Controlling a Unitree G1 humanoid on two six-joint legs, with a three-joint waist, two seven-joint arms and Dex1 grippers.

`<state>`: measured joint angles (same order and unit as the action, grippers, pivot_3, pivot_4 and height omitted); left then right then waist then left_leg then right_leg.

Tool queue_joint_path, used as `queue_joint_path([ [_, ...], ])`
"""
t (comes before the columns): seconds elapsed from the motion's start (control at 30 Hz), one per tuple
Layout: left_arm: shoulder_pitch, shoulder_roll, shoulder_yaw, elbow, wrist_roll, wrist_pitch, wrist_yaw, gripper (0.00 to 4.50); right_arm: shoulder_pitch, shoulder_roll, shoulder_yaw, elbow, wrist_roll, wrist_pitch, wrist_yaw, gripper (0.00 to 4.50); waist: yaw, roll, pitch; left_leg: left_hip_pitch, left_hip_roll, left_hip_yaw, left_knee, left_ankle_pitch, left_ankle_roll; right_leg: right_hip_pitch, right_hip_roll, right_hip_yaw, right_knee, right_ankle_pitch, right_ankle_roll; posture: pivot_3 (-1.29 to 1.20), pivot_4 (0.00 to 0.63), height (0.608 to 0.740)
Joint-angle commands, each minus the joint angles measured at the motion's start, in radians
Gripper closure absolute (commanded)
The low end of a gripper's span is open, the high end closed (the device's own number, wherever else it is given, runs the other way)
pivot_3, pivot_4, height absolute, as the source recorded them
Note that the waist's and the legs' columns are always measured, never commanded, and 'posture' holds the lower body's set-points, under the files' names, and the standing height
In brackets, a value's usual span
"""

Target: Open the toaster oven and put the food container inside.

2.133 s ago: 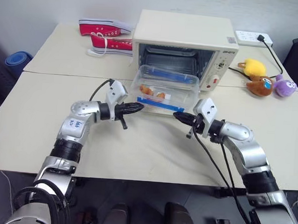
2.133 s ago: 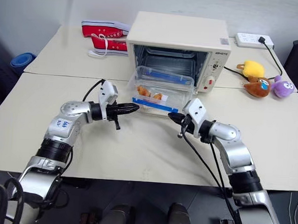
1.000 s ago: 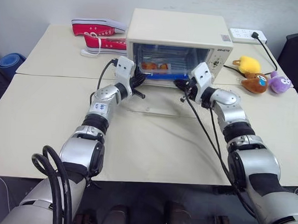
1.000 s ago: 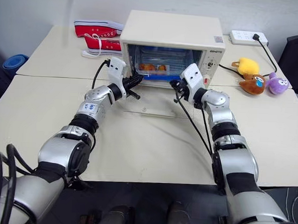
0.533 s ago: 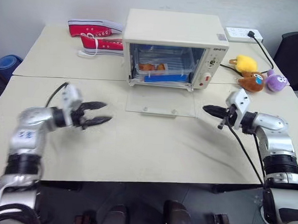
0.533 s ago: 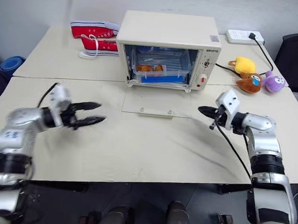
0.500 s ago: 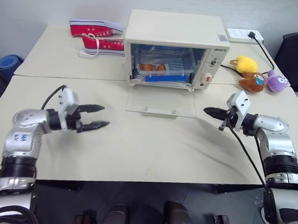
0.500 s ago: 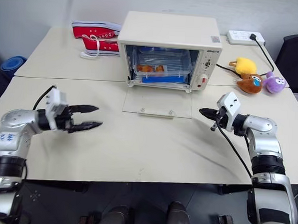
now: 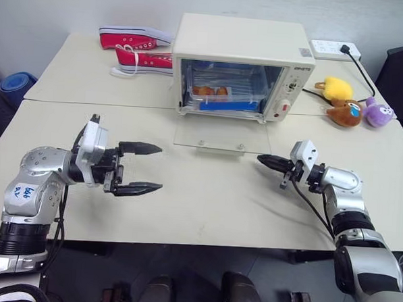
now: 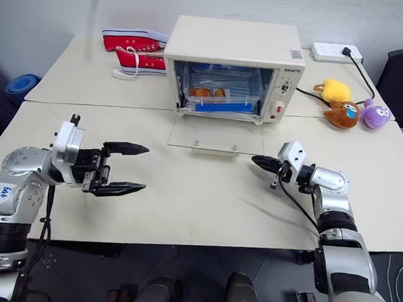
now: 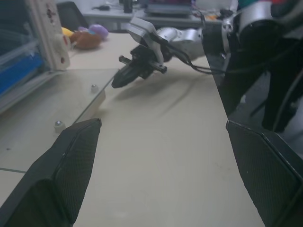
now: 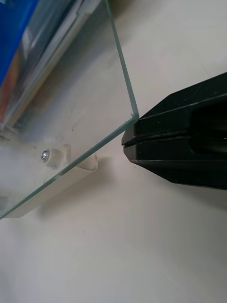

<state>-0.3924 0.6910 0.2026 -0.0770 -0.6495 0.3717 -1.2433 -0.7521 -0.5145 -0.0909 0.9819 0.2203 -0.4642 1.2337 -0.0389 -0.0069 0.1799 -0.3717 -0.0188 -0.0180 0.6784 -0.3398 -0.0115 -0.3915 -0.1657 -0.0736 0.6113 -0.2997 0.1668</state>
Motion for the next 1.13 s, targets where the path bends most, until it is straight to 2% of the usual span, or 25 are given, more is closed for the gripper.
queue_joint_path([
  [0.03, 0.013, -0.016, 0.074, -0.052, -0.083, 0.059, 0.089, 0.01, -0.02, 0.005, -0.062, -0.057, 0.068, -0.018, -0.007, 4.5, -0.001, 0.0, 0.0, 0.0, 0.0, 0.0, 0.0, 0.0, 0.0, 0.0, 0.0, 0.0, 0.0, 0.0, 0.0, 0.0, 0.15, 0.74],
  [0.23, -0.02, -0.081, 0.174, -0.01, -0.136, 0.111, 0.298, 0.01, -0.087, 0.048, -0.155, -0.17, 0.184, 0.067, -0.101, 4.5, -0.001, 0.0, 0.0, 0.0, 0.0, -0.001, 0.0, 0.0, 0.0, 0.0, 0.0, 0.0, 0.0, 0.0, 0.0, 0.0, 0.15, 0.74],
  [0.33, -0.049, -0.084, 0.199, 0.039, -0.127, 0.109, 0.348, 0.01, -0.141, 0.07, -0.183, -0.214, 0.228, 0.139, -0.154, 4.5, -0.001, 0.0, 0.0, 0.0, 0.0, -0.001, 0.0, 0.0, -0.001, 0.0, 0.0, 0.0, 0.0, 0.0, 0.0, 0.0, 0.15, 0.74],
  [0.5, -0.069, -0.07, 0.167, 0.121, -0.02, 0.031, 0.376, 0.01, -0.148, 0.064, -0.181, -0.308, 0.271, 0.283, -0.15, 4.5, 0.007, 0.0, 0.0, 0.0, 0.0, -0.001, 0.0, 0.0, -0.001, 0.0, 0.0, -0.001, 0.0, 0.0, 0.0, 0.0, 0.15, 0.74],
  [0.57, -0.045, -0.048, 0.138, 0.149, 0.058, -0.049, 0.348, 0.0, -0.083, 0.033, -0.147, -0.428, 0.282, 0.376, -0.108, 4.15, 0.01, 0.0, 0.0, 0.0, 0.0, -0.001, 0.0, 0.0, -0.001, 0.0, 0.0, -0.001, 0.0, 0.0, 0.0, 0.0, 0.15, 0.74],
  [0.67, 0.014, -0.014, 0.119, 0.153, 0.107, -0.113, 0.289, 0.0, 0.064, -0.03, -0.089, -0.636, 0.283, 0.477, -0.033, 3.31, 0.011, 0.001, 0.0, 0.0, 0.0, -0.001, -0.001, -0.001, -0.001, 0.0, 0.0, -0.001, -0.001, 0.0, 0.0, 0.0, 0.15, 0.74],
  [0.87, 0.182, 0.045, 0.115, 0.155, 0.189, -0.263, 0.189, 0.0, 0.397, -0.154, -0.036, -0.896, 0.248, 0.449, 0.086, 1.37, 0.012, 0.001, 0.0, 0.0, 0.0, 0.001, -0.002, -0.001, -0.001, 0.0, 0.0, -0.001, -0.001, 0.0, 0.0, 0.0, 0.15, 0.74],
  [1.0, 0.229, 0.049, 0.12, 0.153, 0.196, -0.304, 0.178, 0.0, 0.5, -0.163, -0.045, -0.932, 0.24, 0.402, 0.092, 0.04, 0.015, 0.001, 0.0, 0.0, 0.0, 0.002, 0.001, -0.002, 0.0, 0.0, 0.0, -0.001, 0.0, 0.0, 0.0, 0.0, 0.15, 0.74],
  [1.13, 0.274, 0.033, 0.109, 0.14, 0.205, -0.359, 0.168, 0.0, 0.539, -0.143, -0.046, -0.906, 0.219, 0.32, 0.082, 0.02, 0.015, 0.001, 0.0, 0.001, 0.0, 0.002, 0.001, -0.002, 0.0, 0.001, 0.0, -0.001, 0.0, 0.0, 0.0, 0.0, 0.15, 0.74],
])
